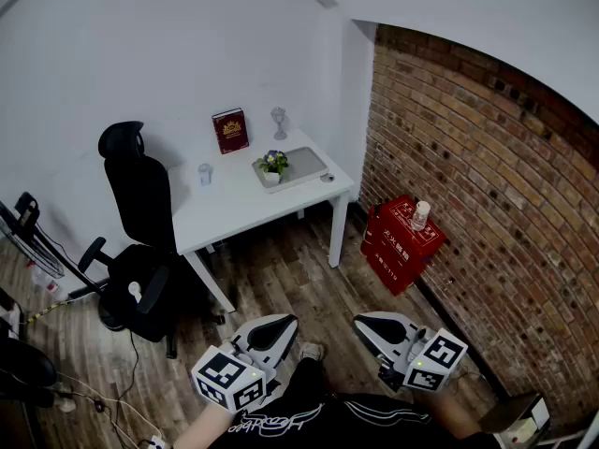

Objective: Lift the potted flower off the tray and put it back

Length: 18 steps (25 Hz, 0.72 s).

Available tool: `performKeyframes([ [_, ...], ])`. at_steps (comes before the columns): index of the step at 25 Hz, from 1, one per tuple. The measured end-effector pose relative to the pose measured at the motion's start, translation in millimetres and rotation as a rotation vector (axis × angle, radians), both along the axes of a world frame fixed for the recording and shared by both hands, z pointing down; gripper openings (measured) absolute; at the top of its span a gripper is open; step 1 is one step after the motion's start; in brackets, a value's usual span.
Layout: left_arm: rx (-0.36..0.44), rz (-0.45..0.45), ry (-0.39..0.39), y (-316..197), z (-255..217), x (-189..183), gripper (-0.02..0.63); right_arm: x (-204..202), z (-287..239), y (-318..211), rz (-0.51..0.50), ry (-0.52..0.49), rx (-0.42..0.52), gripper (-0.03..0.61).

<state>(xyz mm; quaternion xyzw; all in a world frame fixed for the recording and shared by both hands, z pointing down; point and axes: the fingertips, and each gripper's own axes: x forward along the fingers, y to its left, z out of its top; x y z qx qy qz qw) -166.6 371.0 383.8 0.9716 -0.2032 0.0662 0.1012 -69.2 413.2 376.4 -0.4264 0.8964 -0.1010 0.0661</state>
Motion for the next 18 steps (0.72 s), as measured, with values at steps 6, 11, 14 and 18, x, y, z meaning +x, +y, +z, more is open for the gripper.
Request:
performKeyframes([
  [6, 0.005, -0.009, 0.007, -2.8, -4.6, 8.5, 0.039, 13.4, 2.5, -4.5, 0.020, 0.026, -0.011, 0.002],
  [11, 0.009, -0.056, 0.024, -21.1, -4.6, 12.1, 0.041, 25.5, 13.7, -12.3, 0.064, 0.079, -0.032, 0.002],
  [14, 0.017, -0.074, 0.023, -36.0, -2.3, 15.0, 0.043, 35.3, 17.0, -18.9, 0.088, 0.061, -0.039, 0.002],
  [18, -0.001, -0.082, 0.028, -59.9, 5.4, 25.0, 0.212, 49.0, 21.9, -30.5, 0.121, 0.067, -0.040, 0.002],
])
